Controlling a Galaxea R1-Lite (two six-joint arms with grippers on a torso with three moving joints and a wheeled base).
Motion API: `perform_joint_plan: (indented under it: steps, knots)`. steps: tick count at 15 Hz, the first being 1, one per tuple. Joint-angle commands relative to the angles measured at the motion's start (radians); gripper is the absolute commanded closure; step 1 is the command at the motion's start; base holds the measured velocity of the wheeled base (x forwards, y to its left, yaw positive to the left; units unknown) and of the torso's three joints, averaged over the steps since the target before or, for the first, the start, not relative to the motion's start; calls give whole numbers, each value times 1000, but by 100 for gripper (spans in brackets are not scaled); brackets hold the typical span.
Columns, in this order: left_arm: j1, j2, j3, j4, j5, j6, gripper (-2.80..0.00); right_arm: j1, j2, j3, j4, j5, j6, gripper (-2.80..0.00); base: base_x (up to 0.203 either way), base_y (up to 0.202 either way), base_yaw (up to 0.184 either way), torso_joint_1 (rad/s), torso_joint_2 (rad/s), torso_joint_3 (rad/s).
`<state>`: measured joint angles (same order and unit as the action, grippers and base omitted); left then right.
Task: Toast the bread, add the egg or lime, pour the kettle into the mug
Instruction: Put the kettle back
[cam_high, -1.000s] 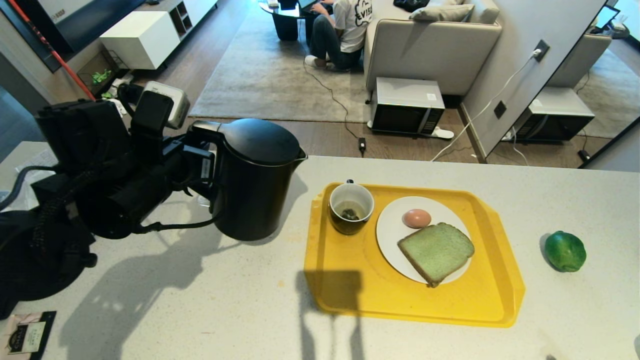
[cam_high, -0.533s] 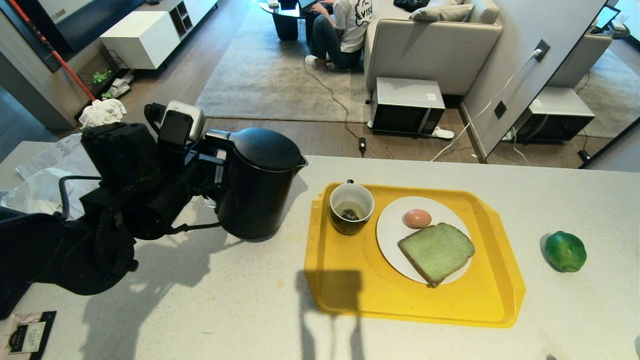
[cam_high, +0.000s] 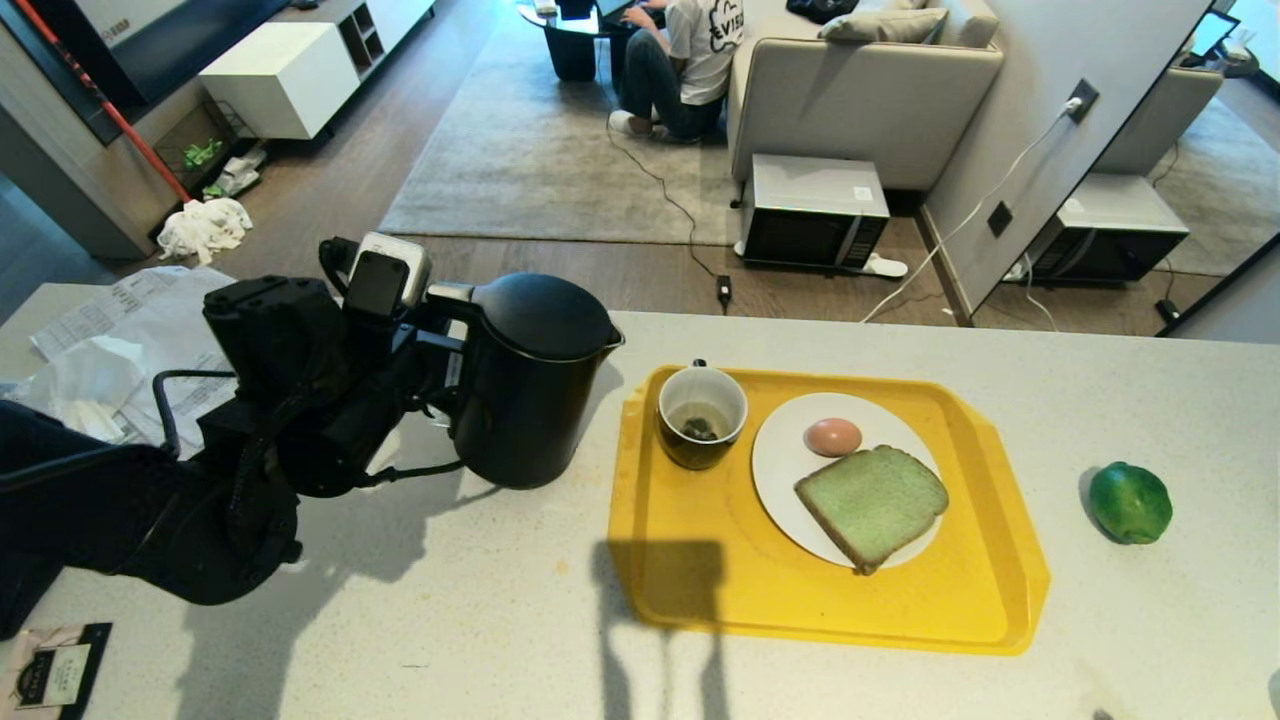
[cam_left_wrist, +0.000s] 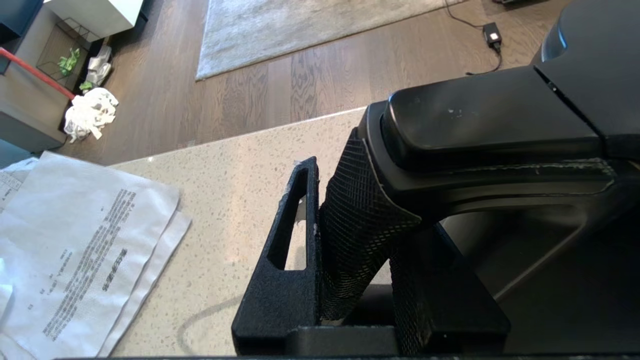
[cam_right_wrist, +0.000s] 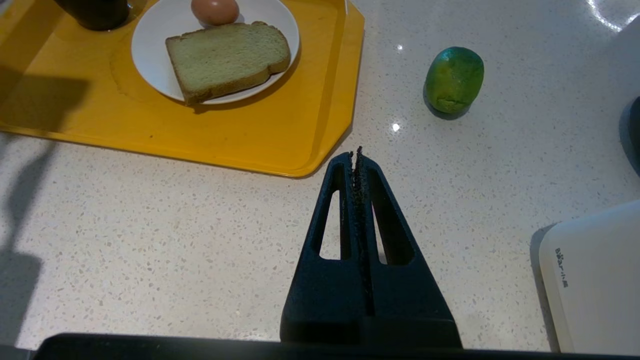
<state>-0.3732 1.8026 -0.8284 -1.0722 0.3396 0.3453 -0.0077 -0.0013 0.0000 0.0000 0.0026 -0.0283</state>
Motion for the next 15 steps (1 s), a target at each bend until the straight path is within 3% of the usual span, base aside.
perform_joint_plan:
  steps: [1, 7, 15]
  knots:
    - [0, -4, 59, -38, 4, 3, 0, 0, 1, 0, 0, 0, -1, 0, 0, 0, 0, 0, 0, 0]
    - [30, -28, 253, -162, 6, 7, 0, 0, 1, 0, 0, 0, -1, 0, 0, 0, 0, 0, 0, 0]
    - [79, -55, 265, -184, 3, -5, 0, 0, 1, 0, 0, 0, -1, 0, 0, 0, 0, 0, 0, 0]
